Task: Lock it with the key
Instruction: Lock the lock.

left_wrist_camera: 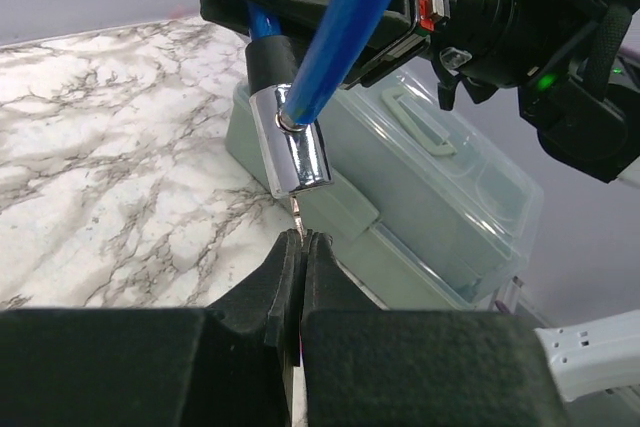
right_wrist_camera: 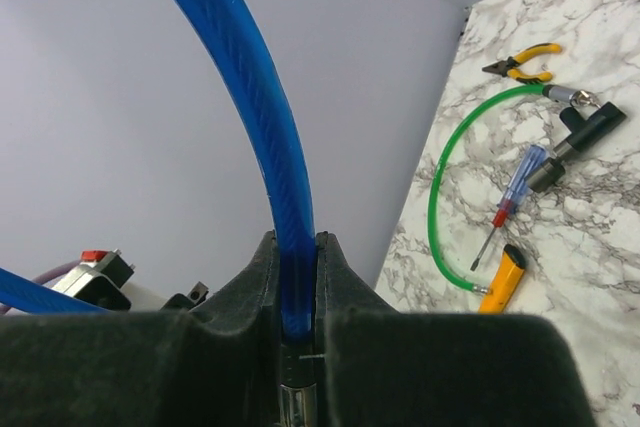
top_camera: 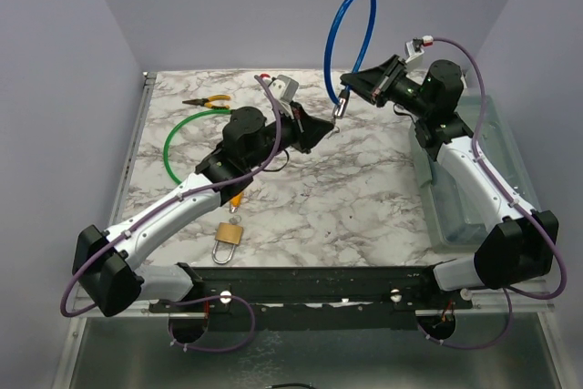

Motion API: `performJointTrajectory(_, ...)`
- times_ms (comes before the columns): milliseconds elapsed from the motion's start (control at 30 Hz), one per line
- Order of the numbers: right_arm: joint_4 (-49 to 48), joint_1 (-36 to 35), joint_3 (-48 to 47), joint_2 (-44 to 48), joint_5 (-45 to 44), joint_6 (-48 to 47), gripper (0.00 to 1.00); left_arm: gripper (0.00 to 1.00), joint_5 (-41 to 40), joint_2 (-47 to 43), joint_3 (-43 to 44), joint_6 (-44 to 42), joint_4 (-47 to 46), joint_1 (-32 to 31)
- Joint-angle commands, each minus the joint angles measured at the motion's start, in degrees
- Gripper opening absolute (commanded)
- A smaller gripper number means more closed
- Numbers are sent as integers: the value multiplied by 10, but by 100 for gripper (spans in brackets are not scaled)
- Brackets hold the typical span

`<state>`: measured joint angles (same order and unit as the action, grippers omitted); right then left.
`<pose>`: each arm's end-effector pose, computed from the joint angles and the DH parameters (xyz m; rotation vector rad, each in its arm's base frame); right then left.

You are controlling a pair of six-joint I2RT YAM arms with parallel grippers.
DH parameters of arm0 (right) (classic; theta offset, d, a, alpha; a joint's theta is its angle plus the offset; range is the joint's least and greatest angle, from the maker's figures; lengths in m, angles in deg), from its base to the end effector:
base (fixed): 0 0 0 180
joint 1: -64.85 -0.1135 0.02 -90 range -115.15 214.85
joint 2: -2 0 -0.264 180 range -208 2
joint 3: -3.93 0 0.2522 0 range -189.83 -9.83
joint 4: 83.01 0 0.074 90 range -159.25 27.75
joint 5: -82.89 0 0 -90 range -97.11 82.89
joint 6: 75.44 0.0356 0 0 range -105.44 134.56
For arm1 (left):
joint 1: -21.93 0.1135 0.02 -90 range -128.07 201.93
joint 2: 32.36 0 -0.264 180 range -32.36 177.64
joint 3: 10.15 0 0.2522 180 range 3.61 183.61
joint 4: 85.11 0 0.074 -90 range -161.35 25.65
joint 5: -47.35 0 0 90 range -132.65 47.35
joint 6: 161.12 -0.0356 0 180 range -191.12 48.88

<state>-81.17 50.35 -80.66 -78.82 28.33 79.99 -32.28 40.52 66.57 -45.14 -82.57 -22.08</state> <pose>0.3167 0.1032 0.3942 0.2216 1.7593 1.5308 0.2134 -0.2151 0.3852 0.4098 1.6055 -1.0906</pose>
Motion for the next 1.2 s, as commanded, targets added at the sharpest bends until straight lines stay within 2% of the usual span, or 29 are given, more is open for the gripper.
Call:
performJointTrajectory(0, -70, 2, 7, 3, 26, 28, 0, 0, 82, 0, -6, 86, -54, 14)
performJointTrajectory(233, -112, 5, 10, 3, 46, 48, 0, 0, 210, 16, -15, 206, -141, 44)
performJointTrajectory(400, -133, 9, 9, 7, 54, 54, 0, 0, 257, 28, -14, 265, -177, 60)
performJointTrajectory(500, -137, 12, 10, 9, 52, 55, 0, 1, 255, 26, -20, 267, -181, 63)
performJointTrajectory(533, -136, 12, 11, 10, 50, 55, 0, 6, 254, 25, -21, 258, -181, 64)
performJointTrajectory(600, -132, 14, 13, 10, 46, 53, 0, 24, 246, 20, -21, 235, -173, 65)
performJointTrajectory(667, -127, 14, 16, 11, 42, 48, 0, 32, 229, 14, -18, 213, -157, 64)
performJointTrajectory(967, -112, 15, 21, 12, 28, 34, 0, 56, 152, -8, -3, 129, -72, 64)
performJointTrajectory(1167, -115, 15, 22, 9, 27, 33, 1, 57, 117, 0, 15, 88, -24, 65)
